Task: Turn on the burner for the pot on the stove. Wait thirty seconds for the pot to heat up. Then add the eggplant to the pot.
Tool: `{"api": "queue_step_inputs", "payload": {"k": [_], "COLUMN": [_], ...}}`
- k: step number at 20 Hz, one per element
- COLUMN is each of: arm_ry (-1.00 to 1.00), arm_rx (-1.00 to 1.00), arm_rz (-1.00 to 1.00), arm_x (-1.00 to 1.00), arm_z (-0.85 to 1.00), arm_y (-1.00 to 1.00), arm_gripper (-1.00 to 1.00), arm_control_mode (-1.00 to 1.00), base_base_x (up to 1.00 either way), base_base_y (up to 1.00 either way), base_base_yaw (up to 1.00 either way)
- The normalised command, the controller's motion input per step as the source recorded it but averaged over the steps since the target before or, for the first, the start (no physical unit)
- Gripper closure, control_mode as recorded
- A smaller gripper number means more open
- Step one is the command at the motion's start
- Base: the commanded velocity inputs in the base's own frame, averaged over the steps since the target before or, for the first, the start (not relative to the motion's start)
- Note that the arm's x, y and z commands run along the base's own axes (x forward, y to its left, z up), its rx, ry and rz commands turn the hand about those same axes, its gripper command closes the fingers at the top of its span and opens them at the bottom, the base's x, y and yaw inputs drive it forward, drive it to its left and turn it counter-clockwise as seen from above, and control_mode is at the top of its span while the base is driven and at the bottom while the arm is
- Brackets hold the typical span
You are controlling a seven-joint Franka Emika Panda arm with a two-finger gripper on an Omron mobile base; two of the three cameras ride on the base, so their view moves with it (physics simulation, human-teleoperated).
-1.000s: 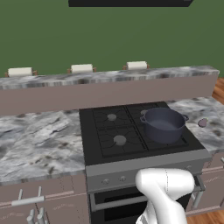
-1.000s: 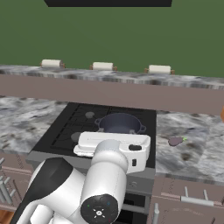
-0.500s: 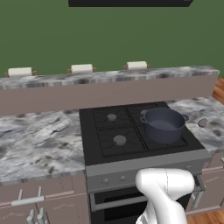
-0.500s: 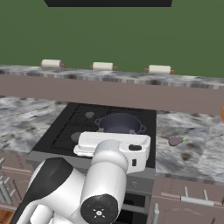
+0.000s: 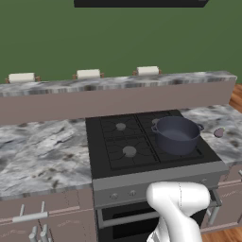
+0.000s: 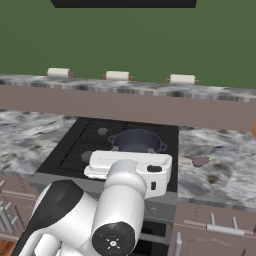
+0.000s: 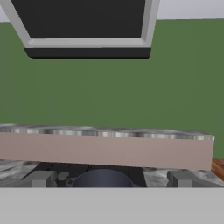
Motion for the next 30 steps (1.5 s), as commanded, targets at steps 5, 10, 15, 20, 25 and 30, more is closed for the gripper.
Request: {"api": "queue_step_inputs", "payload": {"k": [5, 10, 15, 20, 25, 30], "arm_ry": [0.00, 0.00, 0.00, 0.00, 0.00, 0.00], "arm_rx": [0.00, 0.00, 0.00, 0.00, 0.00, 0.00], "arm_rz": [0.00, 0.00, 0.00, 0.00, 0.00, 0.00], "arm_x": [0.00, 0.00, 0.00, 0.00, 0.00, 0.00], "arm_z": [0.00, 0.00, 0.00, 0.00, 0.00, 0.00], "arm_y": [0.00, 0.00, 0.00, 0.00, 0.00, 0.00], "arm_gripper": [-1.00, -1.00, -1.00, -1.00, -1.00, -1.00], "arm_control_mode": [-1.00, -1.00, -1.00, -1.00, -1.00, -1.00], "base_base_x": [0.00, 0.00, 0.00, 0.00, 0.00, 0.00], "base_base_y": [0.00, 0.00, 0.00, 0.00, 0.00, 0.00], "base_base_yaw": [0.00, 0.00, 0.00, 0.00, 0.00, 0.00]}}
